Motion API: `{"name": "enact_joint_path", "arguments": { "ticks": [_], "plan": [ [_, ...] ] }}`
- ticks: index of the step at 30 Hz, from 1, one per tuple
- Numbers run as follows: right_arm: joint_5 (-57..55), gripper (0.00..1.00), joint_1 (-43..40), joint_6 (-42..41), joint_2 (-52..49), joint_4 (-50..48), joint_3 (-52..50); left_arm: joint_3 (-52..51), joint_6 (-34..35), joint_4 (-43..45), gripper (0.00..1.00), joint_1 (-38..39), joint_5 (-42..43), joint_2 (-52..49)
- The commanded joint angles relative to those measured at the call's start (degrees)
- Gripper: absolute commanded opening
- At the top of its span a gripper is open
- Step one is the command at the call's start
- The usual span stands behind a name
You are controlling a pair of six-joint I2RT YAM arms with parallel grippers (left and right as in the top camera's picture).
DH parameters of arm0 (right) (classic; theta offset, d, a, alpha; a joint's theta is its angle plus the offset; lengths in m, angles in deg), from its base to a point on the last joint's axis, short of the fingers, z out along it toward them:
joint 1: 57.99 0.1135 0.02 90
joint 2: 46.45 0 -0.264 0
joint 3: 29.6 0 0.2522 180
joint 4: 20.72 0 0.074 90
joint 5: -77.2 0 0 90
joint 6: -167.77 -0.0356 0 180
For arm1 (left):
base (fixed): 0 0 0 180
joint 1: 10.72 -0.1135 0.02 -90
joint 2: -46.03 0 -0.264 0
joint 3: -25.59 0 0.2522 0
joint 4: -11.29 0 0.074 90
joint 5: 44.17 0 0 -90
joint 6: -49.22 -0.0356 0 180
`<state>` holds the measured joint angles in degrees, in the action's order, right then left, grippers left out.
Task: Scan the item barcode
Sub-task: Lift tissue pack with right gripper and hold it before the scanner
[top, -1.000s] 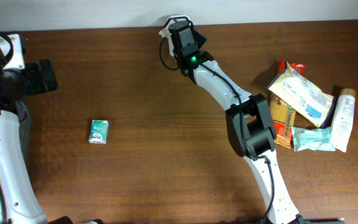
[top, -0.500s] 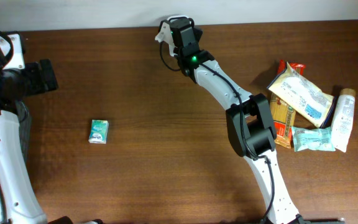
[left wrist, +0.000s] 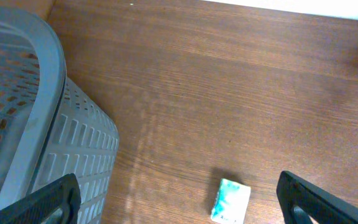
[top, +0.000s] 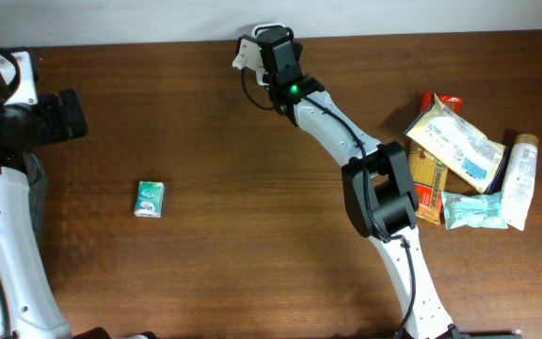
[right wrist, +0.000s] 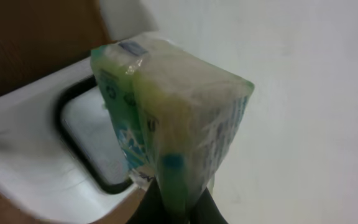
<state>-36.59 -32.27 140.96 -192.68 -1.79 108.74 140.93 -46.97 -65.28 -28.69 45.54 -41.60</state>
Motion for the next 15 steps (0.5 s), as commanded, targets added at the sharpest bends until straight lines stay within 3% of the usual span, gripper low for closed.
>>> {"name": "enact_joint_path", "arguments": {
  "ticks": [1,7,15],
  "plan": [
    [-6.71,0.04,1.29,3.32,3.54,-4.70,0.15,0.26,0.52,0.11,0.99,-0.20,-0.13,0.24],
    [-9.29,0.04,3.52,4.35,6.78,-5.60,0.15,0.26,0.52,0.11,0.99,-0.20,-0.13,0.24],
    [-1.49,0.04,1.73,3.72,6.78,8.70,0.13,0.26,0.52,0.11,0.99,-0.20,-0.13,0.24]
  ]
}}
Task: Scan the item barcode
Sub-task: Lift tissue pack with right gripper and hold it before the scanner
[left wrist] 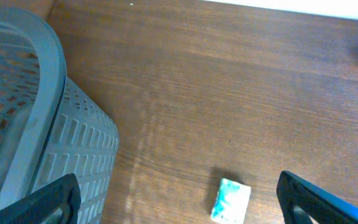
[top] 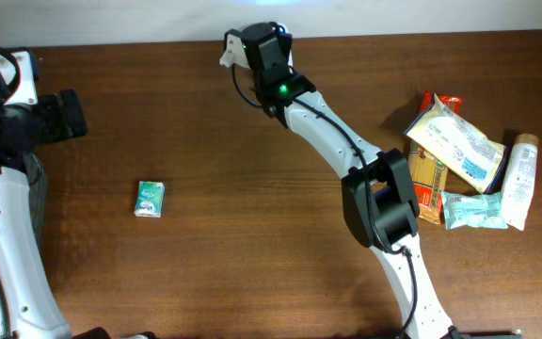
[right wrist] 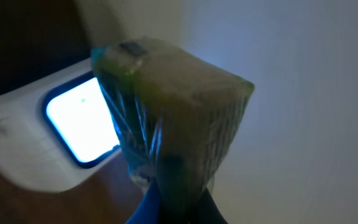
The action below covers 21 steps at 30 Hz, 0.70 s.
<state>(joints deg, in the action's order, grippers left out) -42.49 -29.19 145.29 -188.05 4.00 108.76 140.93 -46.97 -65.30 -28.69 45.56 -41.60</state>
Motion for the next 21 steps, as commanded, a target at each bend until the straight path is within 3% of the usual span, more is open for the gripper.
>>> {"name": "enact_joint_path", "arguments": {
  "ticks": [1,12,18,21],
  "plan": [
    [6.51,0.04,-1.92,-1.49,2.14,3.91,0.07,0.26,0.52,0.13,0.99,-0.20,-0.15,0.24],
    [9.99,0.04,-2.56,-3.61,2.12,3.87,0.02,0.26,0.52,0.13,0.99,-0.20,-0.15,0.24],
    [22.38,0.04,-2.62,-19.21,14.32,14.05,0.02,0.26,0.52,0.13,0.99,-0.20,-0.15,0.24],
    [26.73,0.04,-2.19,-35.12,26.75,28.94,0.04,0.26,0.52,0.13,0.99,-0.20,-0.15,0.22]
  ]
}}
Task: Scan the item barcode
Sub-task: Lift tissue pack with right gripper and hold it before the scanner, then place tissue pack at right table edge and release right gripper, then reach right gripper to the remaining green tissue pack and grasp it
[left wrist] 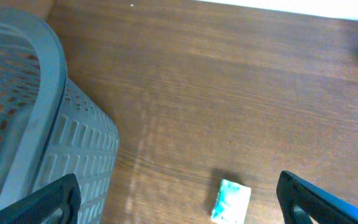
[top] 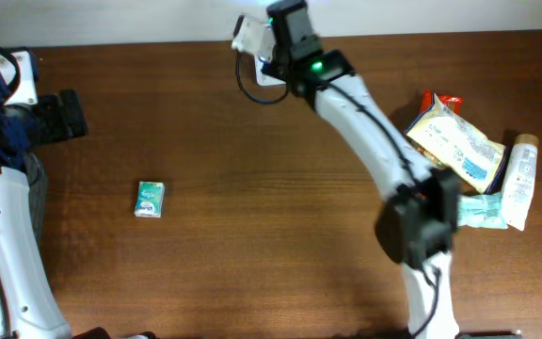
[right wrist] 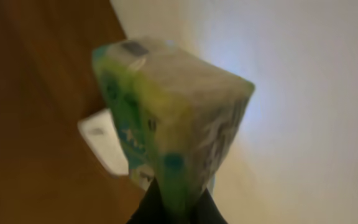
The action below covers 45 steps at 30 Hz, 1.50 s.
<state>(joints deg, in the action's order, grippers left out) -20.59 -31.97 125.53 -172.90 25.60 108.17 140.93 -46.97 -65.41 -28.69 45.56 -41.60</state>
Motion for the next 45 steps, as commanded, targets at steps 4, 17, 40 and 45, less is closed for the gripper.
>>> {"name": "enact_joint_path", "arguments": {
  "ticks": [4,17,40,45],
  "plan": [
    [4.81,0.04,-0.15,-41.86,22.62,31.41,0.63,0.26,0.52,0.24,0.99,-0.20,-0.15,0.24],
    [0.24,0.05,-38.34,-65.22,20.33,42.97,-26.73,0.26,0.52,0.24,0.99,-0.20,-0.15,0.24],
    [31.10,0.66,11.08,-69.42,8.44,2.01,-18.62,0.26,0.52,0.24,0.99,-0.20,-0.15,0.24],
    [24.76,0.72,20.26,-64.46,-16.17,16.63,13.09,0.26,0.52,0.24,0.99,-0.20,-0.15,0.24]
  ]
}}
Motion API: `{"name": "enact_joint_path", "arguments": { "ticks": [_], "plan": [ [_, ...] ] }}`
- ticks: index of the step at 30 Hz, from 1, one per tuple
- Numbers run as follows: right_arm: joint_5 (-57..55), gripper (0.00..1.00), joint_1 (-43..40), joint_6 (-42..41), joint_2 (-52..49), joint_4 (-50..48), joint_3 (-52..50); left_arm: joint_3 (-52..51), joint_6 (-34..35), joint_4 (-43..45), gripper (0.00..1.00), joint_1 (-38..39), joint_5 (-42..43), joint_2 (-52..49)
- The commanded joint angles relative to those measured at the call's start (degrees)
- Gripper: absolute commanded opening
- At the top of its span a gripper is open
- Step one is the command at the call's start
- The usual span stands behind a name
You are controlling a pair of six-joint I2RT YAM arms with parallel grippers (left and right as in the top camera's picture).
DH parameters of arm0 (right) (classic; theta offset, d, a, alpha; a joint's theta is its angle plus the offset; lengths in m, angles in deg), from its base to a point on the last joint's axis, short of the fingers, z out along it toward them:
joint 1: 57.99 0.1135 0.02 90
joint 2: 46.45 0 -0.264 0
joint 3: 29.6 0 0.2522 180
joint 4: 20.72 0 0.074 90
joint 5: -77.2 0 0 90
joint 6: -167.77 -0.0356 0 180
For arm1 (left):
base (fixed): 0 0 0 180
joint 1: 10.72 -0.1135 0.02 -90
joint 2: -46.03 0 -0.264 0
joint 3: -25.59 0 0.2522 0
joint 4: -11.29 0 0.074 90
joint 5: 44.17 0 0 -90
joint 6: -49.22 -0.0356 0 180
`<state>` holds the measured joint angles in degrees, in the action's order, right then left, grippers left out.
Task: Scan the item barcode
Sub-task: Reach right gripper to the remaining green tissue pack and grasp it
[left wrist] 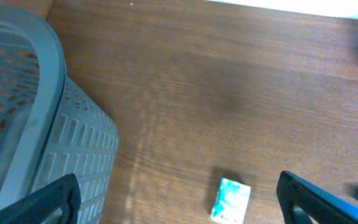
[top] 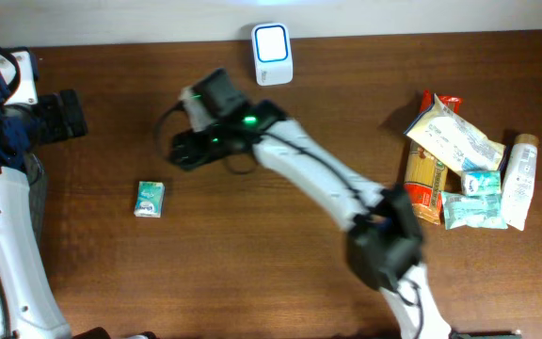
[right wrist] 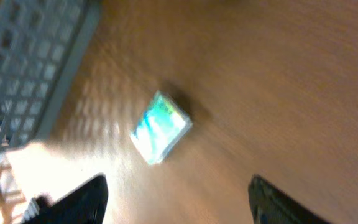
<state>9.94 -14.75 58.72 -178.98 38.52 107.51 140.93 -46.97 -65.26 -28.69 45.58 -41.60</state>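
The white barcode scanner point(top: 272, 42) stands at the table's far edge with its window lit. A small teal-and-white packet point(top: 149, 199) lies flat on the wood at the left; it also shows in the left wrist view point(left wrist: 230, 200) and the right wrist view point(right wrist: 160, 127). My right gripper point(top: 179, 151) is stretched out to the left, above and right of that packet, open and empty point(right wrist: 178, 186). At the far left my left gripper point(left wrist: 178, 186) hovers open over the table, holding nothing.
A grey slotted basket point(left wrist: 30, 112) stands at the left edge, also seen in the right wrist view point(right wrist: 23, 68). A pile of packaged goods point(top: 459, 141) lies at the right, with a white tube point(top: 520, 179) beside it.
My right gripper was up by the scanner, shut on a green-wrapped packet. Now it is open and empty over the left of the table, near the teal packet. The left arm is unchanged.
My right gripper held a green-wrapped packet in front of the scanner window. The window then lit up bright. After that the packet was held farther from the scanner. Now the gripper is empty and open near the teal packet on the left.
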Motion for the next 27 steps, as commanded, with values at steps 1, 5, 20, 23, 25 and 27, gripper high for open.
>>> {"name": "enact_joint_path", "arguments": {
  "ticks": [1,5,20,23,25,27],
  "plan": [
    [-6.69,0.71,3.72,2.60,-12.17,4.07,15.72,0.26,0.52,0.09,0.99,-0.20,-0.17,0.24],
    [-6.91,0.65,6.14,8.83,-17.38,2.29,16.31,0.26,0.52,0.09,0.99,-0.20,-0.17,0.24],
    [-8.44,0.63,9.51,21.57,-20.68,-3.39,16.02,0.26,0.52,0.09,0.99,-0.20,-0.17,0.24],
    [-10.64,0.69,9.79,18.14,-20.90,-1.97,14.84,0.26,0.52,0.09,0.99,-0.20,-0.17,0.24],
    [-10.73,0.71,10.16,18.12,-20.90,-1.92,13.46,0.26,0.52,0.09,0.99,-0.20,-0.17,0.24],
    [-10.75,0.61,10.40,18.14,-20.90,-1.51,13.46,0.26,0.52,0.09,0.99,-0.20,-0.17,0.22]
  ]
}}
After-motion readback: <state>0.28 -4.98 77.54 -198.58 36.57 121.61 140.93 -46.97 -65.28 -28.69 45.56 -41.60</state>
